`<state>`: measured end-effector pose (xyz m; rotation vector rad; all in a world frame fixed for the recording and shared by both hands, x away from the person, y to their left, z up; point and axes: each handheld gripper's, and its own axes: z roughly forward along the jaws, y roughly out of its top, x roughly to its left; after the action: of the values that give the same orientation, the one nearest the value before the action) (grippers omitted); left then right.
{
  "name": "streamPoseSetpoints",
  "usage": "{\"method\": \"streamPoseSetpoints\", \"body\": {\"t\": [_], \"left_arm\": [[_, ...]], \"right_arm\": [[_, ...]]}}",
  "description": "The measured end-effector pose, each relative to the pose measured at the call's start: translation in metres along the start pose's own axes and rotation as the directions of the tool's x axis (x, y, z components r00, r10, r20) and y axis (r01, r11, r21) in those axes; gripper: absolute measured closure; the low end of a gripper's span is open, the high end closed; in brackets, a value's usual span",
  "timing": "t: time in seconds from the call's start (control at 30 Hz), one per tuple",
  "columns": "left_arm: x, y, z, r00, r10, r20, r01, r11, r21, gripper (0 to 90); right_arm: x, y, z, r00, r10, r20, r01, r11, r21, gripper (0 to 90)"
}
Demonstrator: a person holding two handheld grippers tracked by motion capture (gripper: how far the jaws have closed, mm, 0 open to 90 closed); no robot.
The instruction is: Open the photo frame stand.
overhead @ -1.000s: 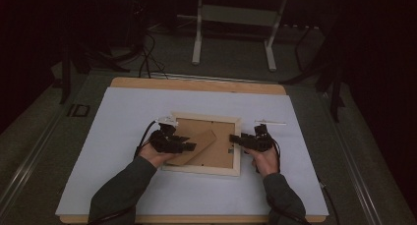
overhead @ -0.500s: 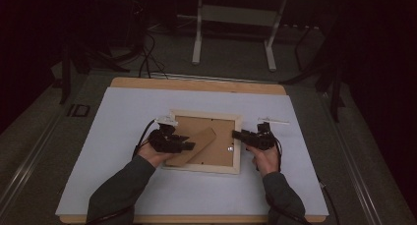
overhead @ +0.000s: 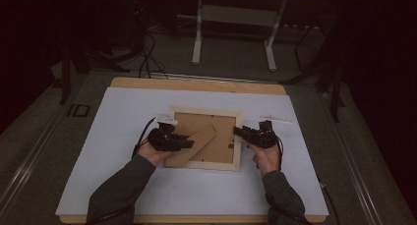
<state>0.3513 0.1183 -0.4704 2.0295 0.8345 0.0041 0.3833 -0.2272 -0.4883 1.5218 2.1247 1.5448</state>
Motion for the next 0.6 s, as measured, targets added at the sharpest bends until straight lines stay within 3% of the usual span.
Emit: {"method": "streamPoseSetpoints", "body": {"t": [0.6], "left_arm": [[-0.0019,0.0012,-0.0005,0.9998,0.011,0.018,-0.011,0.9999,0.002,71.3]], "right_arm": [[0.0039,-0.0057,-0.0067,0.9997,-0.023,0.002,0.023,0.999,-0.043,59.1]]}}
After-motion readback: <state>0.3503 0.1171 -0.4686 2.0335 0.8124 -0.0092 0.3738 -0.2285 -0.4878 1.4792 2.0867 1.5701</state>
